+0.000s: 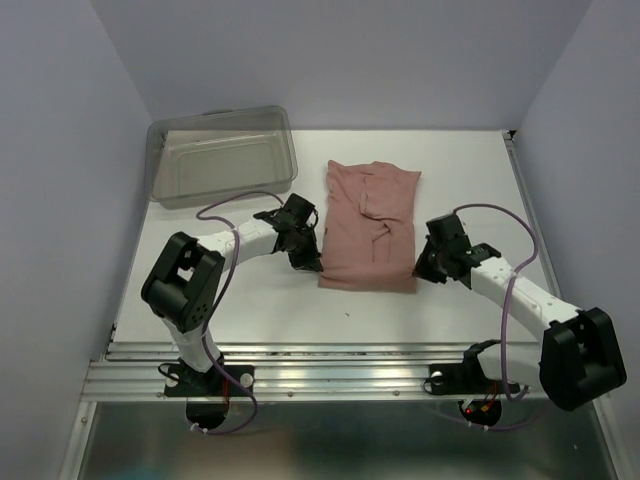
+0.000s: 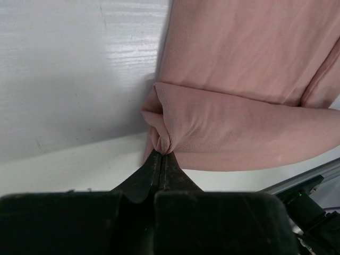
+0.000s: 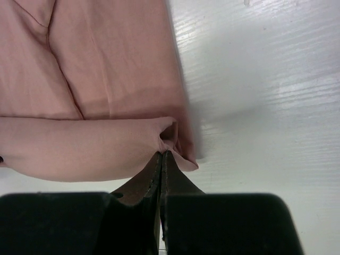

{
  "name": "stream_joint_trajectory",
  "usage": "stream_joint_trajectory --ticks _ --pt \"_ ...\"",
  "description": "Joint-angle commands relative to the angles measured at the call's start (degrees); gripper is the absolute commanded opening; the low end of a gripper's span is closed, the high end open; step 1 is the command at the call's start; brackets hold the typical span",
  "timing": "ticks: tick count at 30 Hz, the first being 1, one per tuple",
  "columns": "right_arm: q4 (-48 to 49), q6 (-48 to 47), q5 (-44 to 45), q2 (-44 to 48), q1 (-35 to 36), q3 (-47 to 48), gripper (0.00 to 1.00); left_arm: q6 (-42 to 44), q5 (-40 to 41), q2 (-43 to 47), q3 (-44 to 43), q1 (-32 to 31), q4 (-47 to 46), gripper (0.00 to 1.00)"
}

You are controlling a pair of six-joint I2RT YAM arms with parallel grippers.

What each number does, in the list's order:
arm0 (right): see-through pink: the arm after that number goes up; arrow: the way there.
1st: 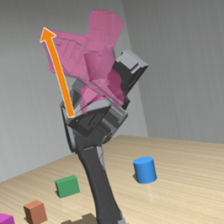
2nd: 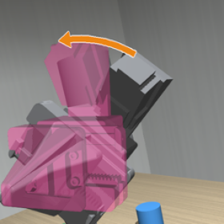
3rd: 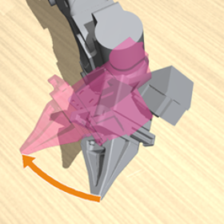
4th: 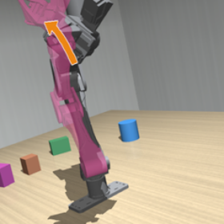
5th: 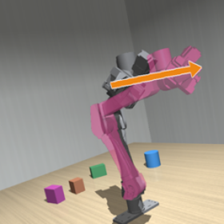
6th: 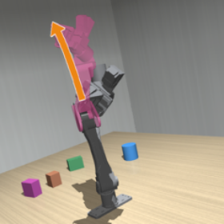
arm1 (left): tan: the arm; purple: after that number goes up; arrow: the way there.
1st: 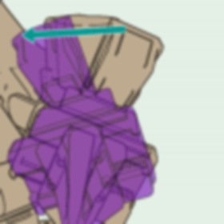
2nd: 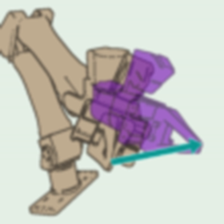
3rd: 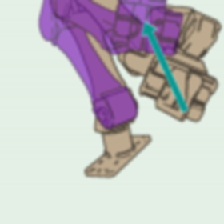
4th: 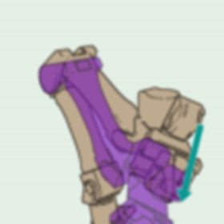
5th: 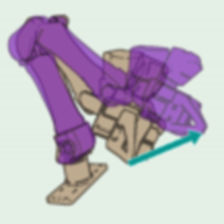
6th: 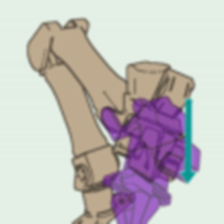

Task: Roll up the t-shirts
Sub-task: Roll the T-shirt to the center of the board.

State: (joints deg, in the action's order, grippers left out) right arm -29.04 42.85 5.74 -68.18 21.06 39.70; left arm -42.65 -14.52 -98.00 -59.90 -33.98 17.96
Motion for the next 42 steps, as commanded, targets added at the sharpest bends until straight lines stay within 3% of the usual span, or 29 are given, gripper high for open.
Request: stream_joint_trajectory --ticks 1,4,8,12,13,17,18,22,25,26,29,32,37,42 --pt "4.24 -1.37 3.31 -1.16 -0.84 2.31 0.01 1.87 3.71 -0.61 -2.77 0.49 -0.02 0.00" --pt "5.74 -1.37 5.07 -3.09 -0.84 2.40 0.04 2.40 5.03 -1.23 -3.03 0.49 -0.64 0.00" --pt "7.50 -1.37 6.13 -4.76 -1.37 3.01 0.11 3.19 6.26 -1.23 -3.73 0.49 -0.90 0.09" --pt "7.77 -1.45 6.30 -4.86 -1.37 3.54 0.33 3.98 7.93 0.17 -5.05 0.49 -0.12 0.20" --pt "7.68 -1.45 6.39 -4.42 -1.37 3.54 0.38 4.42 8.45 0.52 -5.23 0.49 0.50 0.24" --pt "7.07 -2.42 5.43 -0.64 -1.37 3.36 0.48 5.56 11.62 3.07 -5.93 0.49 2.43 0.60" --pt "6.72 -2.68 4.90 0.23 -1.37 3.45 0.48 5.82 13.10 3.68 -6.11 0.40 2.87 0.61" --pt "3.82 -4.70 1.13 3.22 -1.37 4.24 0.45 6.18 17.24 9.13 -6.02 -0.21 4.19 0.63" --pt "3.64 -4.80 -3.00 4.11 -1.37 3.63 0.36 7.05 18.92 12.29 -5.84 -1.96 3.93 0.54" --pt "3.64 -4.62 -4.14 4.46 -1.37 3.37 0.26 7.32 18.83 12.82 -5.76 -2.84 3.58 0.45" --pt "3.99 -4.79 -4.68 4.29 -1.37 2.75 0.21 7.32 18.39 13.09 -5.49 -3.64 2.96 0.45" --pt "3.90 -4.88 -3.81 4.11 -1.37 2.66 0.22 6.45 17.95 11.78 -5.49 -3.73 2.61 0.48" --pt "3.90 -4.26 -0.82 2.45 -1.37 2.05 0.42 7.32 18.04 7.74 -5.58 -3.90 1.47 0.67" --pt "5.38 -4.79 -1.07 -1.77 -1.37 2.75 0.42 8.81 18.74 3.26 -5.93 -3.82 -0.20 0.65"
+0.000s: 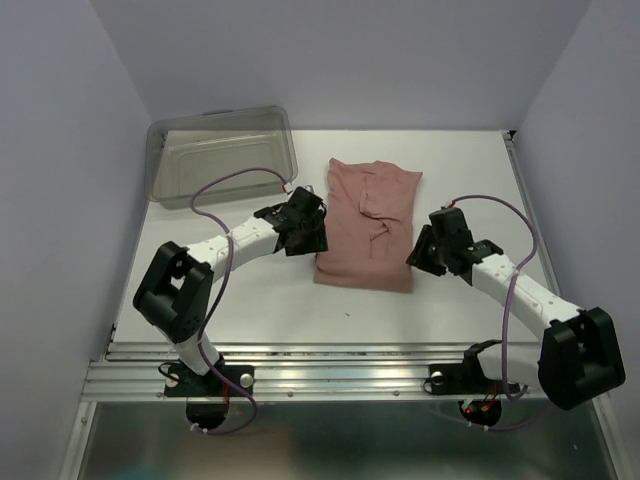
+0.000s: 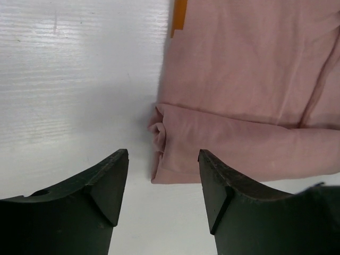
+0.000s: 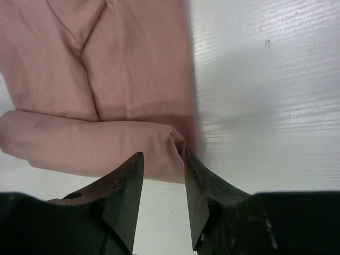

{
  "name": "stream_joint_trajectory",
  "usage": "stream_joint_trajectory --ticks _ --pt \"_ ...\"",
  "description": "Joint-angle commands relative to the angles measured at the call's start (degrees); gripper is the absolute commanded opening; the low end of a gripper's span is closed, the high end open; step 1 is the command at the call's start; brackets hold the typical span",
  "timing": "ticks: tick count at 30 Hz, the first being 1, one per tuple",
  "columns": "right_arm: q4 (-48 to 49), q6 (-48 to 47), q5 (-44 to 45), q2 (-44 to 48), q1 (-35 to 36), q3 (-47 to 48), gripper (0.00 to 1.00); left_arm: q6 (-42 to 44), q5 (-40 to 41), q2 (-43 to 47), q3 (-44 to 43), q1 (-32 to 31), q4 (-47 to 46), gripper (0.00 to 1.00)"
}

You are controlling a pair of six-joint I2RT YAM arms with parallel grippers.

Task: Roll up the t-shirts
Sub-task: Roll the T-shirt to the center of the board.

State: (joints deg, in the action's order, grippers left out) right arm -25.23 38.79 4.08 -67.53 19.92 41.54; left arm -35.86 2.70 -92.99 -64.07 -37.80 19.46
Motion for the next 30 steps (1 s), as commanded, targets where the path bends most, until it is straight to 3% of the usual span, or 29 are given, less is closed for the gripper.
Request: stream_joint_trajectory --ticks 1,4,13,23,26,30 --pt "2.03 -0.64 0.15 -2.87 -0.24 0.91 0.42 2.11 1.52 -2.28 -1.76 0.01 -2.23 0.63" --pt "3.17 -0.64 -0.38 -5.15 -0.24 1.00 0.42 2.19 1.08 -4.21 -2.20 0.18 -3.29 0.56" --pt "6.16 -0.64 0.41 -7.88 -0.24 1.53 0.39 2.46 -2.43 -6.50 -1.32 0.89 -6.54 0.47" --pt "7.74 -0.64 0.49 -6.05 -0.24 1.35 0.03 3.77 -6.47 -7.38 -1.84 0.97 -7.25 0.25" --pt "7.57 -0.73 0.76 -4.46 -0.24 0.74 0.01 3.86 -8.41 -7.12 -2.11 1.06 -7.16 0.01" --pt "7.13 -0.64 0.76 -0.78 -0.24 -0.49 0.01 3.69 -11.30 -4.49 -2.11 1.15 -6.72 0.00"
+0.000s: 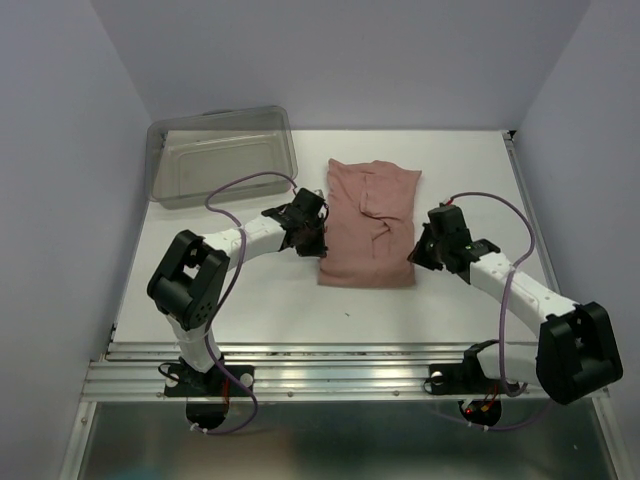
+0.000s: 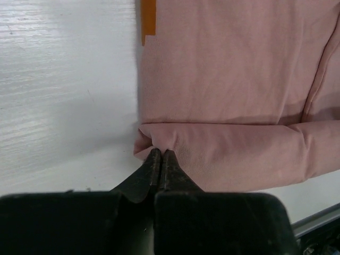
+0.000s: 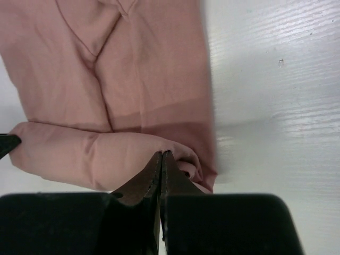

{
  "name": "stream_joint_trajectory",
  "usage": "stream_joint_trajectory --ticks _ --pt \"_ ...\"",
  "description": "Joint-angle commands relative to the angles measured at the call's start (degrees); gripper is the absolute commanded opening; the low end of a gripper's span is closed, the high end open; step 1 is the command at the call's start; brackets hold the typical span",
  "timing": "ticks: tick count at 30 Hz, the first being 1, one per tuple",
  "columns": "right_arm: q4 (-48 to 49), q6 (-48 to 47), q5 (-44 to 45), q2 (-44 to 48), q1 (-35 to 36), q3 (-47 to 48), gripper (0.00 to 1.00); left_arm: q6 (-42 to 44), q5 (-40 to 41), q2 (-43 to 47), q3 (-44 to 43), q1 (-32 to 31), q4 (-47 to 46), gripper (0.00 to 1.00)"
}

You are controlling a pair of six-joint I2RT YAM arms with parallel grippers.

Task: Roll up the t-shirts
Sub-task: Roll the T-shirt to the center of the board.

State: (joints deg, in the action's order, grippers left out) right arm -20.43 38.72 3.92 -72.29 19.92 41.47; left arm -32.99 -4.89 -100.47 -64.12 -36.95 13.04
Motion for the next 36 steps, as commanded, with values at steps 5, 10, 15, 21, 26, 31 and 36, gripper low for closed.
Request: stream_joint_trajectory --ticks 5,10,15,21,26,31,36 --pt "0.04 -1.01 -0.05 7.51 -0.24 -2.44 0.01 0.21 -7.15 6.68 -0.31 0.56 0.68 0.00" --pt "-2.68 -1.10 -2.26 11.37 -0.24 -5.26 0.01 -1.37 -13.65 10.28 5.31 0.48 -2.13 0.00" --pt "-3.39 0.12 -3.48 15.07 -0.24 -8.77 0.01 -3.39 -18.31 12.05 10.76 0.39 -5.12 0.00" --pt "-5.68 0.57 -5.50 18.15 -0.24 -12.11 0.01 -3.92 -19.64 13.98 15.77 0.04 -5.92 0.00" --pt "-6.73 2.76 -6.48 19.73 -0.24 -13.61 0.01 -3.83 -20.87 14.60 18.59 -0.23 -6.53 0.00" --pt "-8.92 7.68 -5.42 21.49 -0.24 -16.07 0.01 -3.39 -20.87 13.11 19.82 -0.32 -7.50 0.00" --pt "-11.65 9.88 -4.72 22.80 -0.24 -16.69 0.25 -2.08 -19.73 12.83 17.98 -1.02 -6.27 0.23"
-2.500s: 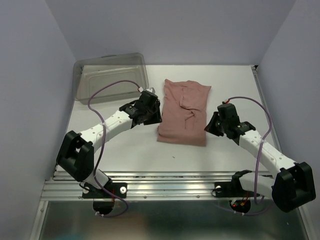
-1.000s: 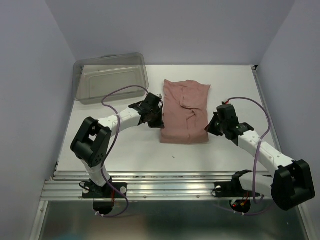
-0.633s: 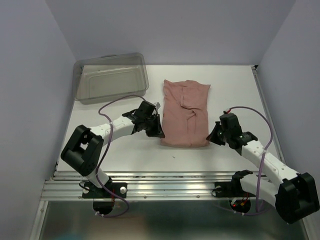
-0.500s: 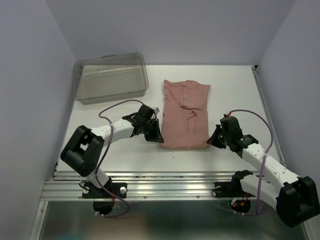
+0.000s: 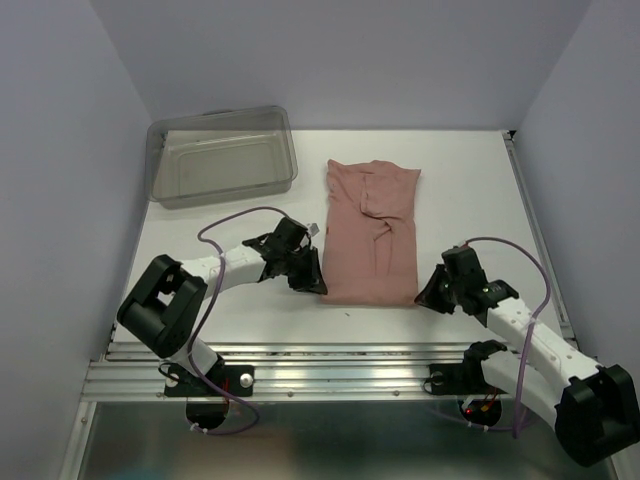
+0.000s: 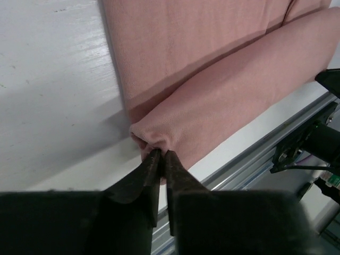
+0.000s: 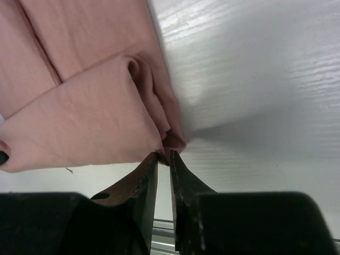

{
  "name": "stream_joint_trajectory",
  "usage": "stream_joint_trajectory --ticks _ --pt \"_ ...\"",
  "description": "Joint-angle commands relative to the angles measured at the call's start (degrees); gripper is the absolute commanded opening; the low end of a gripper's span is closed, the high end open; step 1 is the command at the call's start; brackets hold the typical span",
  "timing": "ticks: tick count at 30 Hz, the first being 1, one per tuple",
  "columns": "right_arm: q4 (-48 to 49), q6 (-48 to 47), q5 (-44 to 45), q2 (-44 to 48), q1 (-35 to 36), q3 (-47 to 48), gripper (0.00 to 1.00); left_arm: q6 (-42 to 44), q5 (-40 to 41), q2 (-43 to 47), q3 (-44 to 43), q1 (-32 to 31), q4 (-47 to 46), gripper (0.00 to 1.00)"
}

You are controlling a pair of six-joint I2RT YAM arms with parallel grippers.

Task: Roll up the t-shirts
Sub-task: Roll the T-shirt to the center of the board.

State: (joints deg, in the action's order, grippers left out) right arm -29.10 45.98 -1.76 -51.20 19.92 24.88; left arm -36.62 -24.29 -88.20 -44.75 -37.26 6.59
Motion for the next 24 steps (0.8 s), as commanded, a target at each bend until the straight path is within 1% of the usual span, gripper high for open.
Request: stream_joint_trajectory --ticks 1,2,3,5,6,9,10,11,12,14,15,16,18,20,24 --pt "-3.85 2.80 1.14 2.15 -0.24 0.60 0.29 1.90 0.03 0.75 -1.83 -0.71 1.22 0.29" --pt "-4.20 2.80 1.32 2.59 -0.24 1.13 0.35 2.34 0.65 1.01 -2.18 -0.71 2.10 0.36" --pt "-4.47 2.80 1.49 3.21 -0.24 1.74 0.36 2.69 2.04 1.28 -2.79 -0.71 3.07 0.44" --pt "-4.56 2.89 1.50 3.47 -0.24 3.59 0.38 3.92 3.46 2.42 -4.55 -0.71 5.79 0.54" --pt "-4.56 2.80 1.50 3.21 -0.24 4.38 0.38 4.27 5.29 2.86 -5.25 -0.71 6.67 0.56" --pt "-3.95 2.02 1.50 1.81 -0.24 7.71 0.38 4.98 9.16 4.70 -8.85 -0.71 10.19 0.57" --pt "-3.16 1.66 3.41 0.85 -0.24 8.51 0.33 4.98 9.79 5.58 -9.56 -0.80 10.81 0.54" --pt "-2.37 1.31 3.34 0.23 -0.24 9.04 0.27 4.98 10.05 6.11 -10.00 -0.71 10.81 0.47" --pt "-1.67 0.96 3.34 -0.47 -0.24 10.17 0.23 4.72 9.88 6.37 -10.35 -0.71 10.64 0.24" --pt "1.49 0.61 2.29 -3.27 -0.24 10.88 0.13 4.11 8.40 6.64 -10.97 -0.71 9.24 0.00" --pt "2.72 0.34 2.20 -4.34 -0.24 11.41 0.12 3.93 7.60 6.47 -11.06 -0.80 8.62 0.00" --pt "5.43 -0.01 -1.19 -6.87 -0.24 11.68 0.11 3.58 6.90 5.60 -10.97 -1.06 7.22 0.00" --pt "6.60 -0.45 -1.67 -9.69 -0.24 12.55 0.11 2.88 5.49 4.71 -10.97 -1.41 5.81 0.00" --pt "8.27 -1.15 -1.14 -13.29 -0.24 13.08 0.10 2.26 4.96 2.96 -10.62 -1.59 3.71 0.00" --pt "8.18 -1.94 1.49 -17.61 -0.24 13.70 0.09 1.90 4.61 -0.47 -10.36 -1.59 2.29 0.00"
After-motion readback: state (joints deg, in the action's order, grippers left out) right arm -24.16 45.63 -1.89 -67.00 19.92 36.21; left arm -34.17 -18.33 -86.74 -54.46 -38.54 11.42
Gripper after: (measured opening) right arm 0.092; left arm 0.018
